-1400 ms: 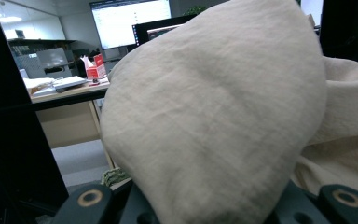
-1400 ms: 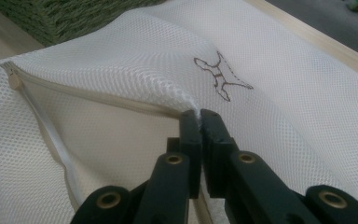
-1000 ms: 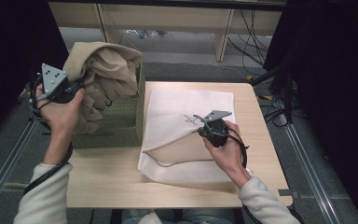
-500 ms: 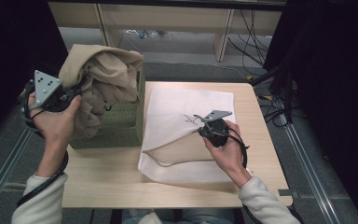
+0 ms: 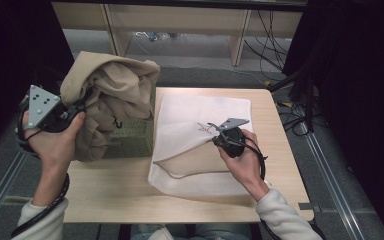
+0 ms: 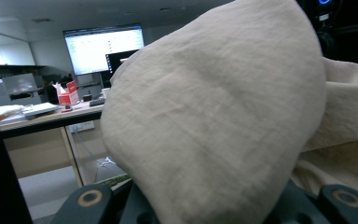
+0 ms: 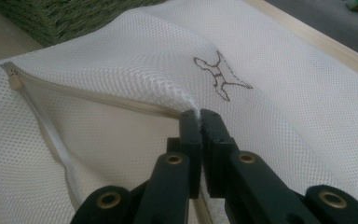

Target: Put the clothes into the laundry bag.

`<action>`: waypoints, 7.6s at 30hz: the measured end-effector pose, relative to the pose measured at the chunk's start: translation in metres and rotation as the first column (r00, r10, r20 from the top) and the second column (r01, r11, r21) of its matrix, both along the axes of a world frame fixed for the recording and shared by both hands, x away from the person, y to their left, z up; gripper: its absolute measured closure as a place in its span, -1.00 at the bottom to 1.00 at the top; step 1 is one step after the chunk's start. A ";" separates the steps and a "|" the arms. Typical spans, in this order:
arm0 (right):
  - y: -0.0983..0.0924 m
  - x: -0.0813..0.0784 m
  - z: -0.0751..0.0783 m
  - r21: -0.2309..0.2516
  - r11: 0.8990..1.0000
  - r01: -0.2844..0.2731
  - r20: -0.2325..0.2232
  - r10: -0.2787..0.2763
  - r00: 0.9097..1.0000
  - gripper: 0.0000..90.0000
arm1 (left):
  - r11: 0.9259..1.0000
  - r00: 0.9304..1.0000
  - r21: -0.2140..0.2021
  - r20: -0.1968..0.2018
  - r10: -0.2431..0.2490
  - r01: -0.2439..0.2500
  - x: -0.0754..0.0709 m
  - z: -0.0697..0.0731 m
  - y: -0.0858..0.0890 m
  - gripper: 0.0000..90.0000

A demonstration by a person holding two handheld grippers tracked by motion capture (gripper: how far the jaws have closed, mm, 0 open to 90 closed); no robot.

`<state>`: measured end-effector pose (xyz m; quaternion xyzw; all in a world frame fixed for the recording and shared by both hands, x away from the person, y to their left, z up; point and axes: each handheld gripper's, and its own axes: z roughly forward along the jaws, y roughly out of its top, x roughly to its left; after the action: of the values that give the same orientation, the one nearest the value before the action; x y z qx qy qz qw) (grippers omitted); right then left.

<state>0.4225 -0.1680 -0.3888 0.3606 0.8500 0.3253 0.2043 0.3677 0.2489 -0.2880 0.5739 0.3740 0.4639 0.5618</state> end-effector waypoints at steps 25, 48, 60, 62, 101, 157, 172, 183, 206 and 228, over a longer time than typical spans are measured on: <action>0.000 -0.004 0.005 0.019 1.000 0.012 0.035 -0.012 0.999 0.98 | 0.979 0.979 -0.006 -0.007 -0.205 0.205 -0.064 -0.001 -0.018 0.78; -0.002 -0.006 0.012 0.045 0.999 0.009 0.058 -0.012 0.998 0.99 | 0.937 0.934 0.075 -0.140 -0.330 0.342 -0.077 -0.020 -0.062 0.77; -0.002 -0.006 0.015 0.061 0.998 0.000 0.092 -0.006 0.996 0.99 | 0.921 0.913 0.093 -0.200 -0.356 0.379 -0.075 -0.031 -0.082 0.77; -0.002 -0.007 0.017 0.072 0.997 0.014 0.091 -0.020 0.996 0.99 | 0.915 0.907 0.097 -0.209 -0.366 0.392 -0.076 -0.032 -0.086 0.77; 0.007 -0.010 0.020 0.093 0.995 -0.028 0.100 0.019 0.995 0.99 | 0.689 0.732 0.327 -0.519 -0.440 0.646 -0.052 -0.101 -0.206 0.69; 0.007 -0.016 0.024 0.126 0.992 -0.028 0.079 0.018 0.997 0.99 | 0.747 0.680 0.157 -0.562 -0.470 0.646 -0.026 -0.124 -0.227 -0.47; 0.009 -0.021 0.027 0.133 0.991 -0.029 0.077 0.019 0.997 0.99 | 0.801 0.740 0.253 -0.596 -0.313 0.542 0.019 -0.150 -0.244 0.71; 0.008 -0.018 0.024 0.129 0.991 -0.026 0.060 0.018 0.998 0.99 | 0.833 0.754 0.225 -0.585 -0.299 0.505 0.021 -0.152 -0.239 0.10; 0.007 -0.016 0.022 0.106 0.994 -0.035 0.089 0.025 0.996 0.99 | 0.789 0.669 0.211 -0.676 -0.309 0.578 -0.023 -0.156 -0.168 -0.57; 0.014 -0.018 0.018 0.103 0.994 -0.032 0.071 0.025 0.997 0.99 | 0.806 0.583 0.071 -0.728 -0.361 0.588 -0.027 -0.152 -0.208 0.76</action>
<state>0.4041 -0.1536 -0.3712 0.3468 0.8292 0.3846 0.2101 0.3409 0.0411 -0.4404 0.8615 0.3073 0.1009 0.3915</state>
